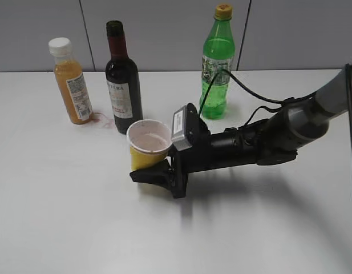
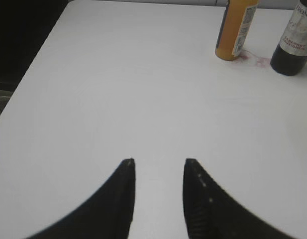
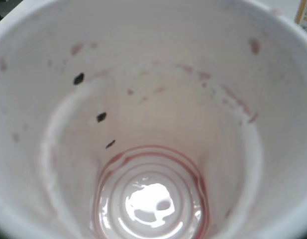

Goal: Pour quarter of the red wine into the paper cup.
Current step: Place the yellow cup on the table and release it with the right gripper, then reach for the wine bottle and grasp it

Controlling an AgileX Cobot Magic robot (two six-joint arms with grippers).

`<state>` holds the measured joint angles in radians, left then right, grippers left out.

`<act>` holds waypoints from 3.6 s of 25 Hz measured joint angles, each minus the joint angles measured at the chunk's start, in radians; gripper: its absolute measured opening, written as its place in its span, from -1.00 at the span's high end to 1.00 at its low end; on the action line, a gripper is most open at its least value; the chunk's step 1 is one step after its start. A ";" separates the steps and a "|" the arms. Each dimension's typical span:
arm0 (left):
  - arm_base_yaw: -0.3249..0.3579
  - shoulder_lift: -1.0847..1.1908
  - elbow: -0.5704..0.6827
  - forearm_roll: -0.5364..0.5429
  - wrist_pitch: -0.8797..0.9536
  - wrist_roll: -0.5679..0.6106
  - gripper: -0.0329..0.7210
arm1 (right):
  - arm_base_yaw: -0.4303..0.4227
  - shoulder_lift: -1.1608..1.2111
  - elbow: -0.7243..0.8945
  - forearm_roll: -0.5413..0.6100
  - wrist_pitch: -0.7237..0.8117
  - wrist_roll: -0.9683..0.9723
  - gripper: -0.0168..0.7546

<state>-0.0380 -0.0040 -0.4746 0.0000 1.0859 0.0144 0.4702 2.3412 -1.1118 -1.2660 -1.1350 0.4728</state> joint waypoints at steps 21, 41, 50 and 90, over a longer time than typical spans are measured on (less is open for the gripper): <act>0.000 0.000 0.000 0.000 0.000 0.000 0.28 | -0.011 0.003 -0.010 -0.078 0.183 0.028 -0.20; 0.000 0.000 0.000 0.000 0.000 0.000 0.28 | -0.056 -0.007 -0.017 -0.213 0.174 0.092 -0.49; 0.000 0.000 0.000 0.000 0.000 0.000 0.28 | -0.061 -0.129 0.042 -0.336 0.364 0.223 -0.60; 0.000 0.000 0.000 0.000 0.000 0.000 0.28 | -0.240 -0.823 -0.065 0.463 1.718 0.385 -0.53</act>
<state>-0.0380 -0.0040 -0.4746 0.0000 1.0859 0.0144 0.2300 1.5177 -1.1766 -0.8030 0.5829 0.8577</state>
